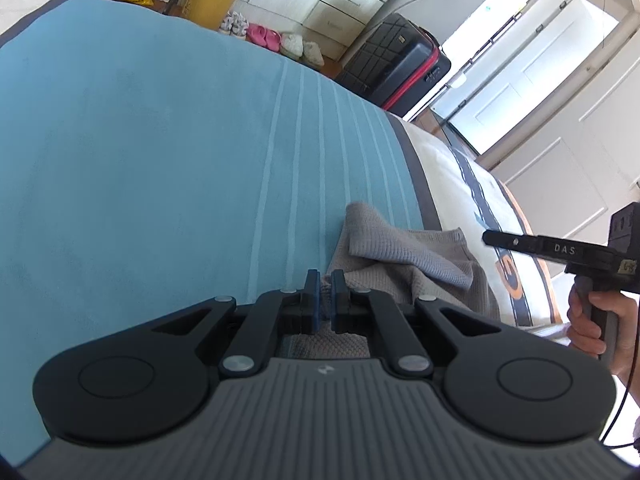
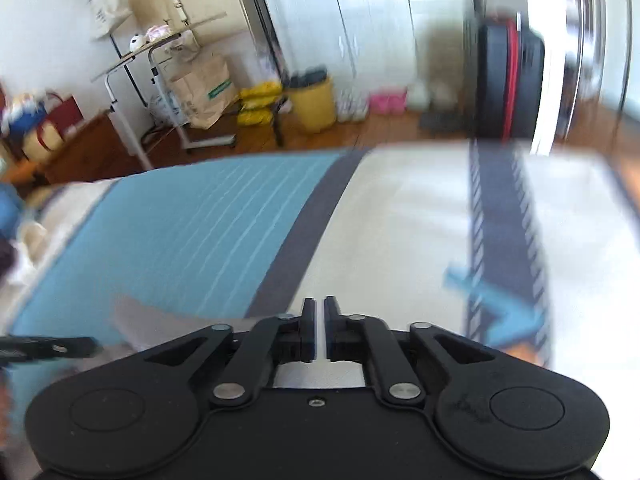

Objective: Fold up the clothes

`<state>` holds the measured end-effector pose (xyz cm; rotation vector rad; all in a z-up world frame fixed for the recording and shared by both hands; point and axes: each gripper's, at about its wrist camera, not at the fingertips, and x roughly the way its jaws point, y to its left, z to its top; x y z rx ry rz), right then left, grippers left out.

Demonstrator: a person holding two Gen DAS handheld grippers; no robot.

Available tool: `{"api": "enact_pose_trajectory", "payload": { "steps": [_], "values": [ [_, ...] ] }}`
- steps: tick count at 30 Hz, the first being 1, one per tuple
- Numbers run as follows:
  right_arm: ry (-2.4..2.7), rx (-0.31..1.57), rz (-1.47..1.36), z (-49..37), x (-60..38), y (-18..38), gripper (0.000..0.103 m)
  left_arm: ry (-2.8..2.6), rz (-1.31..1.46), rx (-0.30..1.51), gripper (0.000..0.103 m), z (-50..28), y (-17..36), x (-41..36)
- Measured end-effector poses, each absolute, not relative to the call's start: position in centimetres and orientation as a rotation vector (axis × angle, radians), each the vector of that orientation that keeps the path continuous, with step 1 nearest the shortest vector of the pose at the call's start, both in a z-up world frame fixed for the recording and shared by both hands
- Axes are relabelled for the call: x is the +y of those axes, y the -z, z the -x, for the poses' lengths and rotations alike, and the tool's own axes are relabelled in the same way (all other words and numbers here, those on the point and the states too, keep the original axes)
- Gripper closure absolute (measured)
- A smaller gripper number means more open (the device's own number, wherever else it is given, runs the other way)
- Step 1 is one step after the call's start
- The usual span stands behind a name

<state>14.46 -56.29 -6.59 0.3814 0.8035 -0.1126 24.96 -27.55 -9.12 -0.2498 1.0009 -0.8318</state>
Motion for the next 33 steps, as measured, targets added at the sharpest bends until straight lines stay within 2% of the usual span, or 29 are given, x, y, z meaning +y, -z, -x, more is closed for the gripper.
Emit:
{"api": "enact_pose_trajectory", "payload": {
  "steps": [1,2,4,10,11,12,13,14,18,21,25,29,31,33],
  "values": [
    [0.102,0.825,-0.4,-14.5,-56.3,6.9,0.084,0.834,0.241,1.007,0.094,-24.9,9.2,-27.7],
    [0.091,0.846,-0.415,-14.5,-56.2,7.2,0.061,0.836,0.233,1.013,0.091,-24.9,9.3,-27.8],
    [0.079,0.883,-0.406,-14.3,-55.6,7.9,0.038,0.84,0.216,1.025,0.089,-24.9,9.5,-28.2],
    [0.038,0.864,-0.302,-16.1,-52.6,9.6,0.039,0.838,0.204,1.019,0.089,-24.4,9.7,-28.3],
    [0.037,0.866,-0.248,-16.8,-51.8,9.6,0.052,0.839,0.209,1.02,0.089,-24.4,9.7,-28.1],
    [0.032,0.867,-0.197,-17.5,-50.9,9.4,0.061,0.84,0.215,1.019,0.089,-24.4,9.7,-27.9],
    [0.01,0.856,-0.164,-17.7,-50.0,8.8,0.082,0.84,0.22,1.019,0.089,-24.4,9.7,-27.7],
    [-0.017,0.821,-0.139,-17.6,-49.1,8.2,0.098,0.84,0.225,1.017,0.089,-24.4,9.7,-27.5],
    [0.108,0.672,-0.054,-15.6,-48.5,6.1,0.098,0.83,0.225,1.001,0.089,-24.2,9.4,-27.3],
    [0.217,0.625,-0.119,-13.8,-50.7,6.1,0.098,0.818,0.197,0.996,0.089,-24.0,9.3,-27.6],
    [0.311,0.736,-0.138,-13.4,-52.1,8.4,0.098,0.81,0.166,0.993,0.089,-23.7,9.1,-27.8],
    [0.425,0.766,-0.144,-12.2,-52.0,7.7,0.086,0.818,0.167,0.995,0.089,-23.9,8.5,-27.2],
    [0.413,0.732,-0.1,-10.9,-50.5,6.2,0.078,0.822,0.177,0.986,0.089,-24.1,8.0,-26.8],
    [0.305,0.679,-0.009,-8.9,-48.2,4.9,0.075,0.826,0.187,0.977,0.089,-24.3,7.5,-26.5]
  ]
}}
